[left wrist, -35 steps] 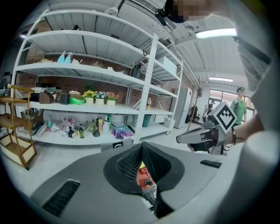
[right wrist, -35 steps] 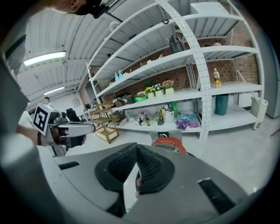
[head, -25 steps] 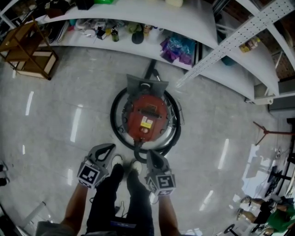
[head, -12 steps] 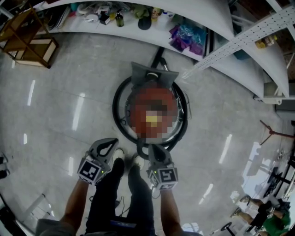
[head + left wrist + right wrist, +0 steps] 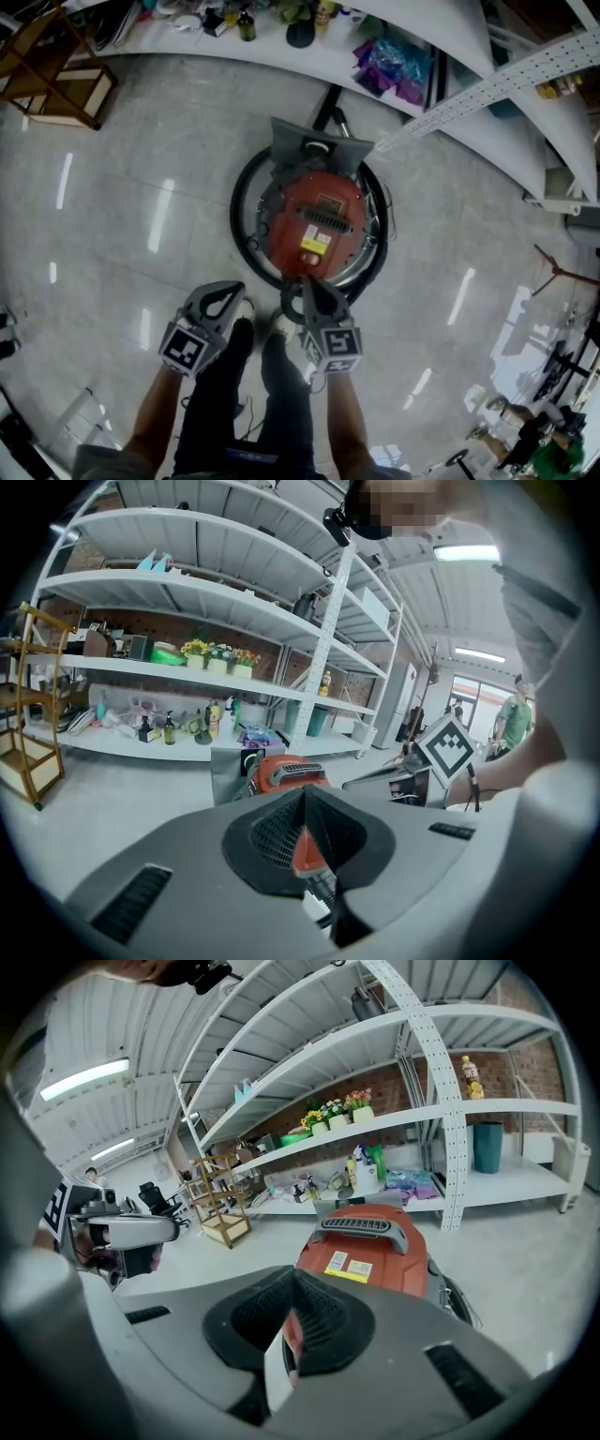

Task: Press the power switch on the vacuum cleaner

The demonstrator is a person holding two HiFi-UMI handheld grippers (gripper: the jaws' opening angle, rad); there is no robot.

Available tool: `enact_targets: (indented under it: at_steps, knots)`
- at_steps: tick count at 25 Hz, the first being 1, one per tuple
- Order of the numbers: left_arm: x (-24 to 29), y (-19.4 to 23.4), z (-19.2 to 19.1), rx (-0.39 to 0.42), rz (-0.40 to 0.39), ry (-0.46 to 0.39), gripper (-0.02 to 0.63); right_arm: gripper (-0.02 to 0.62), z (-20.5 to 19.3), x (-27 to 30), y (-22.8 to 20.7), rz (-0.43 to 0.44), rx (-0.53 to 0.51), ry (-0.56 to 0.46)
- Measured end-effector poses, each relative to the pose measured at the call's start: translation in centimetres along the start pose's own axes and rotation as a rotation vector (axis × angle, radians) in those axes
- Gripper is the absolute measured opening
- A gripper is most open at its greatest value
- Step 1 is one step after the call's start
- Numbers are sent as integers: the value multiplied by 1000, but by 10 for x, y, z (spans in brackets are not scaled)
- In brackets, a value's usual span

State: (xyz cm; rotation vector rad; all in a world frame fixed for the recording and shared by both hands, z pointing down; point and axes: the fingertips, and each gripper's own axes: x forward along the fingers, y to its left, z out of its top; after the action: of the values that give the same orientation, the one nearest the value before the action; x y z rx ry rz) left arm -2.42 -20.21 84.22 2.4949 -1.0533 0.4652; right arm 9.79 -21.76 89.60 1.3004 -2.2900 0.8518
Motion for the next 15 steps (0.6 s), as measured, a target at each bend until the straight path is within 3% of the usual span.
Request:
enact_targets:
  at_steps: [15]
  knots:
    - [-3,-1,4,-41,3,-13,6,12,-14,37,-18,-29,20,40]
